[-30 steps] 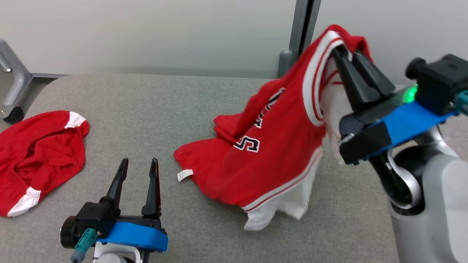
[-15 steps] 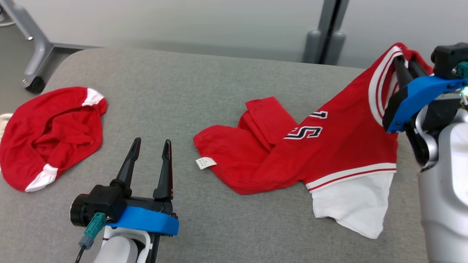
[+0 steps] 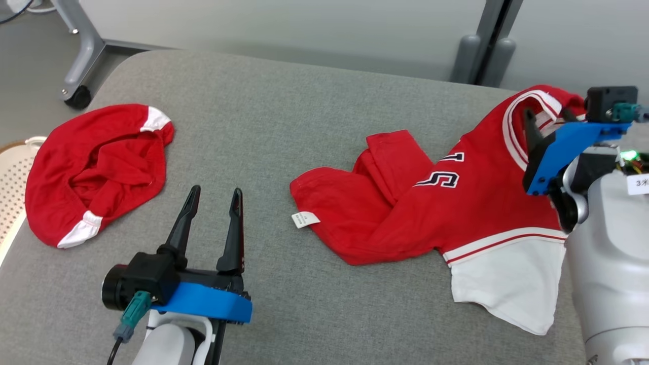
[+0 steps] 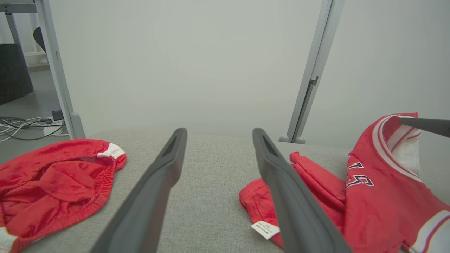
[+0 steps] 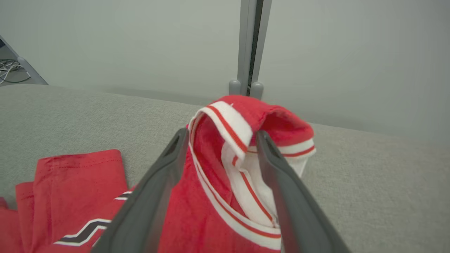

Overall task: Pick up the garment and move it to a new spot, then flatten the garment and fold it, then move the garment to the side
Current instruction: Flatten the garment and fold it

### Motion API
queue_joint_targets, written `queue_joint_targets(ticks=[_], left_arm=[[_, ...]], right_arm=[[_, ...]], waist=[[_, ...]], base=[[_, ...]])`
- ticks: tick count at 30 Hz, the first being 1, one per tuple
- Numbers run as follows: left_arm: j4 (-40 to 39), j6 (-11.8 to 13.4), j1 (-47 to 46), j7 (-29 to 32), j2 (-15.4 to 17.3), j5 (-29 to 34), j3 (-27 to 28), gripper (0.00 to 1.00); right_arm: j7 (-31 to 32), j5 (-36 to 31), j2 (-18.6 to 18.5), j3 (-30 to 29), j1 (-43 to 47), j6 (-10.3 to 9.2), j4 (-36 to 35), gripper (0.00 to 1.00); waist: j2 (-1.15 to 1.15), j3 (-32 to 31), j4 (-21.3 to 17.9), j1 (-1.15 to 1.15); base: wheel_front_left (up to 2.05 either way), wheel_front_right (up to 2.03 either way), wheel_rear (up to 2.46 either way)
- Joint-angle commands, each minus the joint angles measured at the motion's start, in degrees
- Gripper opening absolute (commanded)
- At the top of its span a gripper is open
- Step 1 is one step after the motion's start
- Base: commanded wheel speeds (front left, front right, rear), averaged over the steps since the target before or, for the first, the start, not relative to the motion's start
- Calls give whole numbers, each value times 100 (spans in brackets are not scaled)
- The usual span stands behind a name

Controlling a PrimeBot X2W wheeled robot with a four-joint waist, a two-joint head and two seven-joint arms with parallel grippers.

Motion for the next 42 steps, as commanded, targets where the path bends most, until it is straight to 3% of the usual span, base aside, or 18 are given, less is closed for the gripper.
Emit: queue_joint_targets(ticks=[1, 8, 21, 27, 33, 35, 36, 42], left_arm=[[25, 9, 62, -17, 21, 41, 50, 100], [46, 64, 385, -16, 138, 9, 225, 100], [-109, 109, 482, 8, 224, -48, 206, 100], [-140, 95, 372, 10, 249, -53, 187, 100], [-136, 107, 311, 10, 266, -51, 171, 100], [-132, 108, 282, 8, 269, -56, 168, 100], [-128, 112, 273, 8, 267, -58, 164, 100], [-103, 134, 266, 3, 251, -76, 141, 100]], right_arm=[[11, 44, 7, 14, 62, 1, 65, 100], [22, 602, 156, 362, 859, 2, -99, 100], [603, 1500, 323, 279, 3186, 2, -1872, 100], [687, 1913, 320, 632, 3358, 2, -1736, 100], [763, 1689, 354, 1036, 3181, 8, -1358, 100], [783, 1570, 367, 1166, 3158, 9, -1319, 4], [767, 1404, 365, 1185, 3155, 9, -1319, 0], [542, 650, 298, 595, 3146, -1, -1715, 0]], waist=[[0, -97, -95, -1], [0, -494, -475, -1], [0, -527, -687, -1], [0, -376, -642, -1], [0, -272, -626, -1], [0, -250, -627, -1], [0, -241, -629, -1], [0, -244, -683, -1]], base=[[0, 0, 0], [0, 0, 0], [0, 0, 0], [0, 0, 0], [0, 0, 0], [0, 0, 0], [0, 0, 0], [0, 0, 0]])
